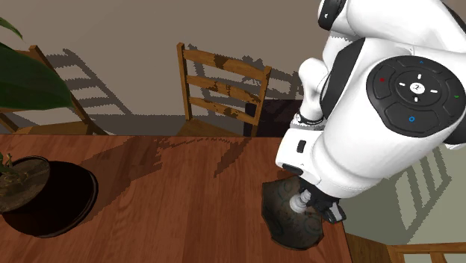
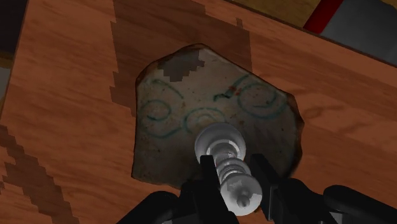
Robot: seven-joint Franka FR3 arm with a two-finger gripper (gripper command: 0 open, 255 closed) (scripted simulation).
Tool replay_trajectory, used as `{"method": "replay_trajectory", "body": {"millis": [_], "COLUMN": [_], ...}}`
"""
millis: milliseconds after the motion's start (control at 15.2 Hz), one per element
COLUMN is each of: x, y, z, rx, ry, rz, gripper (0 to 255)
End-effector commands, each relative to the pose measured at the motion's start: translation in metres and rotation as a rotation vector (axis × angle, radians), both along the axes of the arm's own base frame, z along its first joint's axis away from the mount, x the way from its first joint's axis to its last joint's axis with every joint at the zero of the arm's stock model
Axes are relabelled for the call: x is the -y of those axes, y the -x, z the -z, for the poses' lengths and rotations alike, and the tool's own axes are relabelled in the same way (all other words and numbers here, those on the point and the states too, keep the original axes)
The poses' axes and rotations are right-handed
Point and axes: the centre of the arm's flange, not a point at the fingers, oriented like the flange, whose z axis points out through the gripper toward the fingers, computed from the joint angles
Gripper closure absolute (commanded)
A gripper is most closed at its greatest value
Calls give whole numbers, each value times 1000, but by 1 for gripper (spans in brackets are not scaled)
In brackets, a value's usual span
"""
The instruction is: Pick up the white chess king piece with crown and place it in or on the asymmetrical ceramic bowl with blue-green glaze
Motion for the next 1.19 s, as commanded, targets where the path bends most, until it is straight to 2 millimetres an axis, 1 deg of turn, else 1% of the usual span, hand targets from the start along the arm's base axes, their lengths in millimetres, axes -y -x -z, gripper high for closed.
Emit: {"method": "replay_trajectory", "body": {"millis": [0, 330, 858, 924, 1122], "x": [-1, -1, -1, -1, -1], "y": [0, 0, 0, 0, 0], "z": [10, 38, 38, 38, 38], "rx": [0, 0, 0, 0, 0], "ry": [0, 0, 0, 0, 0], "rz": [0, 0, 0, 0, 0], "gripper": [255, 255, 255, 0, 0]}}
